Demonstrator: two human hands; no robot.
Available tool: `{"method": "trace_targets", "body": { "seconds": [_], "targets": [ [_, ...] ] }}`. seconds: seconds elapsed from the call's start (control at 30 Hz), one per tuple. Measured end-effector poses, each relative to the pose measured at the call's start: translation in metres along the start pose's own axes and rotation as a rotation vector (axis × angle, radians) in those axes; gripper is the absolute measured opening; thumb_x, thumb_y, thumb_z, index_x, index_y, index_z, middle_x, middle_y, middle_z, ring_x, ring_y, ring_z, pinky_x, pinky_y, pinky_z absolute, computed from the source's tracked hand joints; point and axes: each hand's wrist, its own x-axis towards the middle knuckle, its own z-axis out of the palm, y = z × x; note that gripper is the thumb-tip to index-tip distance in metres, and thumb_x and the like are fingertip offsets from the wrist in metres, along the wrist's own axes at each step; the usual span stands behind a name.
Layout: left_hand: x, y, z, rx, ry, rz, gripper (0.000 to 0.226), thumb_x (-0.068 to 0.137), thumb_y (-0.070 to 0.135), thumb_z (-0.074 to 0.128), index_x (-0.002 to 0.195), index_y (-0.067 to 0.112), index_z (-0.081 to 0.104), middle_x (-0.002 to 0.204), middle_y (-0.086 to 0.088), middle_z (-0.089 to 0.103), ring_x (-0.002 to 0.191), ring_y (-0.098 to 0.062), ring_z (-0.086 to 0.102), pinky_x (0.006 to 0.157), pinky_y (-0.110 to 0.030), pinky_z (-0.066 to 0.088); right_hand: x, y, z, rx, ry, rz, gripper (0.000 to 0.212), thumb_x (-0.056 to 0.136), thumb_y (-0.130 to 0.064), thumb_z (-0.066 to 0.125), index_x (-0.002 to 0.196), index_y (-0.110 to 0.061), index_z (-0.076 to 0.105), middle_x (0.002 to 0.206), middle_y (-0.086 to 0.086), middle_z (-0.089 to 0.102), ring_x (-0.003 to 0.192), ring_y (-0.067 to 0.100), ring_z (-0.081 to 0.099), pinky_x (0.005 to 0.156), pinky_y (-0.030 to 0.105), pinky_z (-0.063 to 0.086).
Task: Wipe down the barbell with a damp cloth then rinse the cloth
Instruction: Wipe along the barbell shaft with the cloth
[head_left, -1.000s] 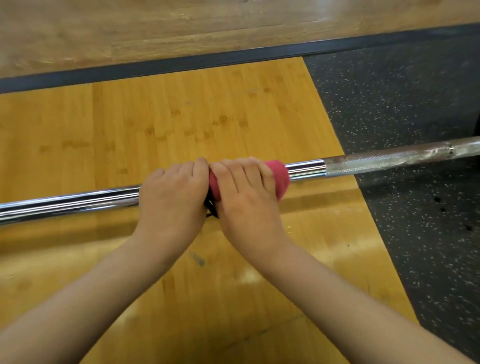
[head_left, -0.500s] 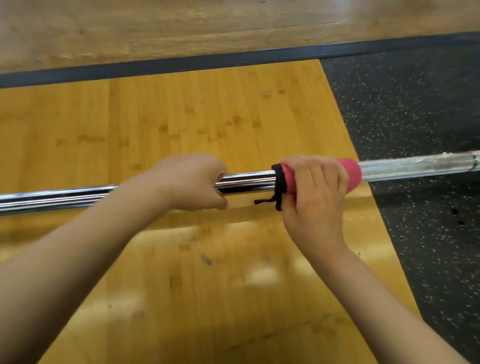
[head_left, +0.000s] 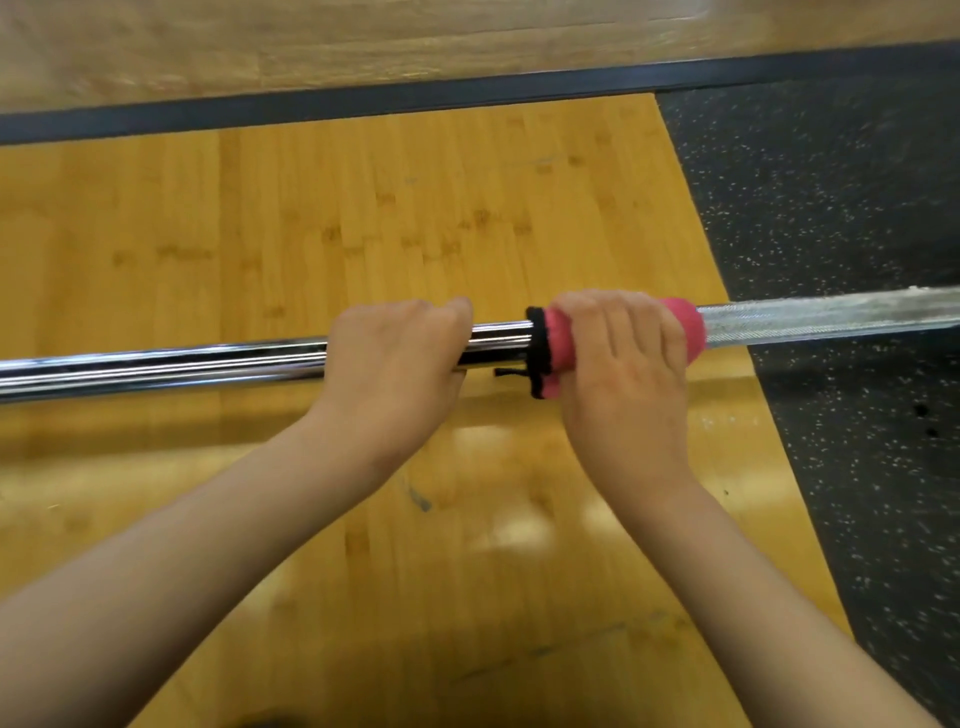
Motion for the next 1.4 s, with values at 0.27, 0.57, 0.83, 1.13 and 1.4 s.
{"method": "trace_targets", "body": {
  "seconds": [0.27, 0.57, 0.83, 1.13, 1.4],
  "targets": [
    [0.051, -0.024, -0.026, -0.653, -0.957, 0.026, 0.032, 0.080, 0.030, 0.073, 0.070, 0.012, 0.050, 0.045, 0.007, 0.048, 0.042, -0.013, 0.044, 0.047, -0.023, 0.036, -0.001, 0.001, 0.003, -0.001, 0.013, 0.153, 0.029, 0.082, -0.001, 0.061, 0.110, -0.009, 0.059, 0.107, 0.007, 0.059, 0.110, 0.026, 0.043, 0.108, 0.045, 0.029],
    [-0.007, 0.000, -0.008, -0.062, 0.031, -0.001, 0.044, 0.058, -0.001, 0.069, 0.066, 0.018, 0.031, 0.043, 0.002, 0.035, 0.040, -0.019, 0.022, 0.047, -0.015, 0.005, 0.005, -0.052, 0.020, -0.044, 0.046, -0.065, 0.029, 0.084, -0.005, 0.051, 0.111, -0.010, 0.063, 0.100, 0.004, 0.062, 0.099, 0.026, 0.058, 0.098, 0.035, 0.035],
    [0.003, -0.001, -0.006, -0.002, -0.062, 0.039, 0.017, 0.093, 0.031, 0.048, 0.083, 0.021, 0.040, 0.059, 0.004, 0.036, 0.048, -0.016, 0.030, 0.044, -0.027, 0.018, -0.003, 0.009, 0.001, -0.019, 0.046, 0.037, 0.034, 0.079, -0.001, 0.056, 0.111, -0.010, 0.061, 0.106, 0.005, 0.061, 0.106, 0.025, 0.048, 0.098, 0.038, 0.033],
    [0.039, -0.019, -0.026, -0.470, -0.784, 0.019, 0.034, 0.080, 0.041, 0.071, 0.069, 0.018, 0.049, 0.057, 0.006, 0.053, 0.053, -0.017, 0.049, 0.048, -0.024, 0.033, 0.001, 0.005, 0.004, -0.013, 0.058, 0.167, 0.029, 0.079, 0.002, 0.062, 0.105, -0.010, 0.061, 0.100, 0.007, 0.059, 0.103, 0.026, 0.044, 0.100, 0.043, 0.034],
    [-0.006, -0.004, 0.002, -0.063, 0.187, 0.090, 0.034, 0.059, -0.001, 0.056, 0.068, 0.019, 0.031, 0.044, -0.003, 0.046, 0.035, -0.023, 0.034, 0.048, -0.019, 0.009, 0.005, -0.052, 0.019, -0.012, 0.034, -0.036, 0.028, 0.081, -0.005, 0.054, 0.107, -0.010, 0.064, 0.096, 0.004, 0.062, 0.096, 0.026, 0.058, 0.098, 0.034, 0.034]
  ]
}}
